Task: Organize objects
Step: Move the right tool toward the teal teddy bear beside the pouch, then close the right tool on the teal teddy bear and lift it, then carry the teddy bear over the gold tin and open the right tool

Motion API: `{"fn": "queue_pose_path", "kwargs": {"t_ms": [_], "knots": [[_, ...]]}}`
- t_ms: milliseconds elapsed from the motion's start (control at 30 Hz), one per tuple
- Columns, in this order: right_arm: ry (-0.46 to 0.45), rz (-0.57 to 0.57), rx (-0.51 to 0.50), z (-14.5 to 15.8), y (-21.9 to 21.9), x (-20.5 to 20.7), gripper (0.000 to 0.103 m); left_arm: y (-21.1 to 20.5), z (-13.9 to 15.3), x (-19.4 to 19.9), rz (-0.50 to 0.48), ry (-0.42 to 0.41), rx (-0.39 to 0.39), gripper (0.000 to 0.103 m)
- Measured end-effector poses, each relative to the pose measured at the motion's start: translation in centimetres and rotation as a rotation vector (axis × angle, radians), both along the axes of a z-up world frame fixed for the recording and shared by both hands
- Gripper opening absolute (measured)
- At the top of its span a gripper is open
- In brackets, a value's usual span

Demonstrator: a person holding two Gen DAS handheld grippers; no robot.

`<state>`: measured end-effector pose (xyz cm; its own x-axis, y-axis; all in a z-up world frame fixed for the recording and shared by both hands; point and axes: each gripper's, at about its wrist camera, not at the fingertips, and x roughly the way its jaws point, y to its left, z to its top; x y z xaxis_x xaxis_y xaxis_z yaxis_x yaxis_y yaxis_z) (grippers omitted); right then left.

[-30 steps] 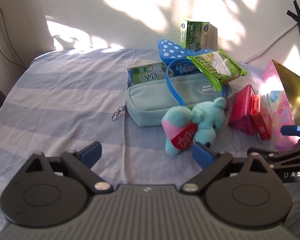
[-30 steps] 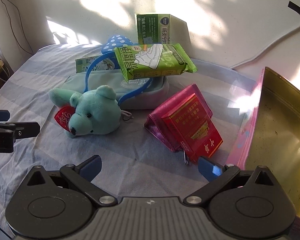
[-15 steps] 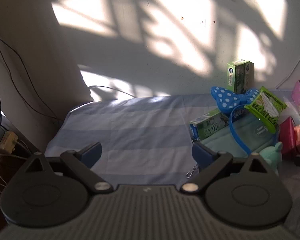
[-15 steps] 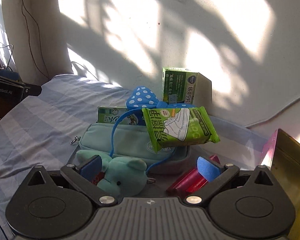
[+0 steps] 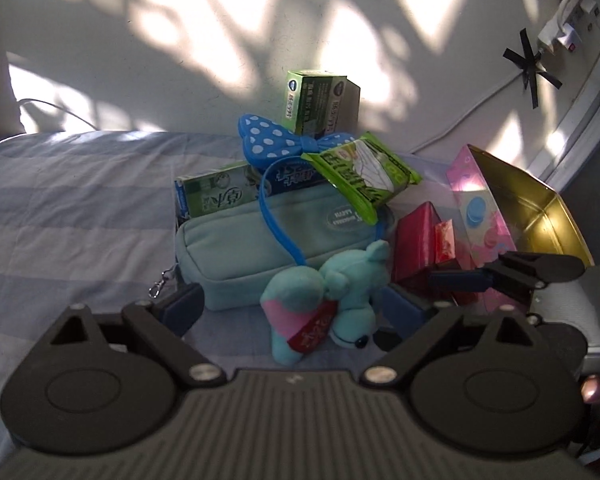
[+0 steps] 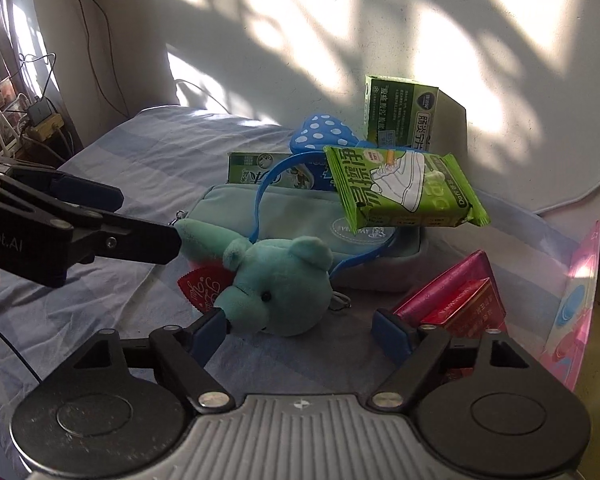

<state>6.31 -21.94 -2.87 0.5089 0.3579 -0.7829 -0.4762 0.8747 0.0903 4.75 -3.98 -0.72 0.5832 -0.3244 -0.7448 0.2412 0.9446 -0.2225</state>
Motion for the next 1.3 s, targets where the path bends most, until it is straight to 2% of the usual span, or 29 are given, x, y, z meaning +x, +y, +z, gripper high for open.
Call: {"fn": "queue_pose_path", "kwargs": {"t_ms": [33,100,167,300,367,467,567,600,733,900,1033,1133,1300], "knots": [[0.023,0.005,0.015,-0.5,0.0,0.4,0.066,-0.3,-0.3,0.3,-0.014,0.007,0.004,0.087],[0.037,0.015,0.043,-0.9,-0.1,0.8,0.065,-0.7,-0.9,0.9,-0.035,0.029,0.003,0.078],[0.048,0.039,0.070,-1.3,0.0,1.2,0.065,-0.9,-1.4,1.5,-0.046,0.054,-0.013,0.075],[0.074,0.102,0.119,-2.0,0.3,2.2,0.074,-1.4,-2.8,2.8,-0.048,0.083,-0.016,0.077],[0.065,0.123,0.118,-2.3,0.7,2.4,0.076,-1.1,-3.5,3.3,-0.034,0.110,-0.049,0.080],[0.077,0.134,0.137,-2.7,1.0,2.8,0.080,-0.9,-3.9,3.3,-0.016,0.119,-0.088,0.076],[0.084,0.127,0.161,-2.5,0.7,2.6,0.073,-1.0,-3.5,2.5,-0.006,0.108,-0.091,0.068],[0.080,0.117,0.166,-2.3,0.5,2.5,0.067,-1.1,-3.3,2.2,-0.003,0.112,-0.094,0.066],[0.091,0.108,0.214,-1.3,-0.7,1.5,0.062,-1.3,-2.2,0.6,0.021,0.108,-0.103,0.065],[0.018,0.090,0.254,0.8,-2.5,-0.8,0.062,-2.8,0.2,-1.1,0.018,0.052,-0.105,0.065],[-0.094,0.059,0.250,2.8,-4.9,-2.3,0.062,-5.9,2.6,-1.4,-0.013,-0.018,-0.093,0.065],[-0.161,0.008,0.243,3.9,-7.8,-3.1,0.062,-9.3,4.1,-1.2,-0.059,-0.065,-0.091,0.065],[-0.229,-0.128,0.238,4.7,-15.1,-4.8,0.062,-16.8,5.3,-0.6,-0.188,-0.117,-0.085,0.065]]}}
